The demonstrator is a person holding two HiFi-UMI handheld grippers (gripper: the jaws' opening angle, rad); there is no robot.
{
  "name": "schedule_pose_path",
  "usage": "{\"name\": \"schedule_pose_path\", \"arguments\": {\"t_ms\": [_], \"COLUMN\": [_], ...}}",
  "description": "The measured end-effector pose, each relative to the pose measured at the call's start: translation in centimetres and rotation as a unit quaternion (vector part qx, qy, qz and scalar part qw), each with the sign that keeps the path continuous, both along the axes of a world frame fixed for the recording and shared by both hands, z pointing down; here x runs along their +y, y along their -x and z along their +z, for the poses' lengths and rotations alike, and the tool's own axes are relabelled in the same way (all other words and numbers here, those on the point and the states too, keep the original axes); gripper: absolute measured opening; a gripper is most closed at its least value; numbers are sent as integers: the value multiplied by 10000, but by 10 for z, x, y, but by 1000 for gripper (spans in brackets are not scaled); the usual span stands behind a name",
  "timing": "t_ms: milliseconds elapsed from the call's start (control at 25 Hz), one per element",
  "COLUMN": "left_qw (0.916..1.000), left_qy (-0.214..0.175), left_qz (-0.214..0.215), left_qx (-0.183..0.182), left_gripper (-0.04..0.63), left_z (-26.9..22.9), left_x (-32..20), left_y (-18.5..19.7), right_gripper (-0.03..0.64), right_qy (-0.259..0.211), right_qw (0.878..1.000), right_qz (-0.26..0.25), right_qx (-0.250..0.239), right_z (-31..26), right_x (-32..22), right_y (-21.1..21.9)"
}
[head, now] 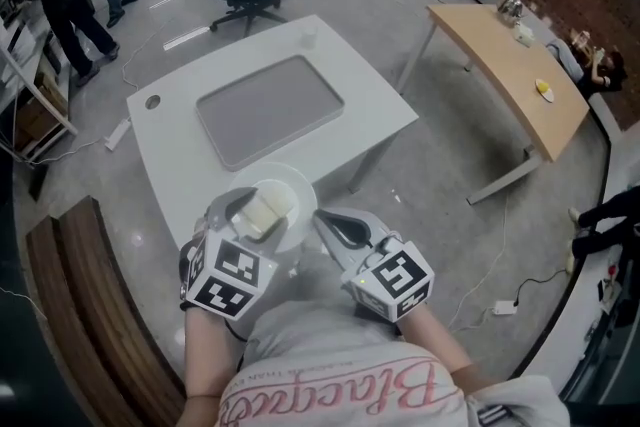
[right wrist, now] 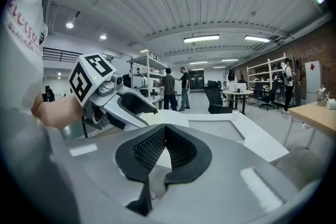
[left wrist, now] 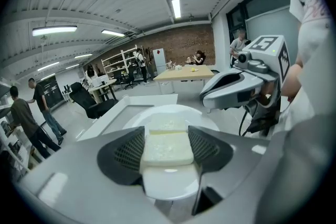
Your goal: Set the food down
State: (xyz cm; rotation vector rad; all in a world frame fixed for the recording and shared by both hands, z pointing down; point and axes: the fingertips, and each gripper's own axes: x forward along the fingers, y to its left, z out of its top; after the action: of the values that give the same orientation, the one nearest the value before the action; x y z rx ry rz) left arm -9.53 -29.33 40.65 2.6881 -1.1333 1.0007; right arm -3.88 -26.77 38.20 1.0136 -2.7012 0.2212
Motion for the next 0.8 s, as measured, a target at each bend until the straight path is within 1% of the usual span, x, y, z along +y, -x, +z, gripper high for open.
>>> {"name": "schedule_pose_path", "arguments": {"t_ms": [280, 560, 800], "left_qw": [9999, 9995, 9985], "left_qy": [80, 213, 380], "left_qz": [-75, -237, -384], "left_qx": [-44, -6, -58], "left_gripper": [261, 261, 261], "left_z": [8, 18, 37], "left_x": [-37, -88, -135], "left_y": [2, 8, 14], "right_gripper": [2, 2, 2], "right_qy": [113, 228, 310], "right_qw": [9999, 9997, 9991], "right_qz": [58, -103, -279], "right_qx": [-60, -48, -20], "right_z": [5, 10, 13], "right_x": [-38, -88, -132], "right_y": [-2, 6, 13]}}
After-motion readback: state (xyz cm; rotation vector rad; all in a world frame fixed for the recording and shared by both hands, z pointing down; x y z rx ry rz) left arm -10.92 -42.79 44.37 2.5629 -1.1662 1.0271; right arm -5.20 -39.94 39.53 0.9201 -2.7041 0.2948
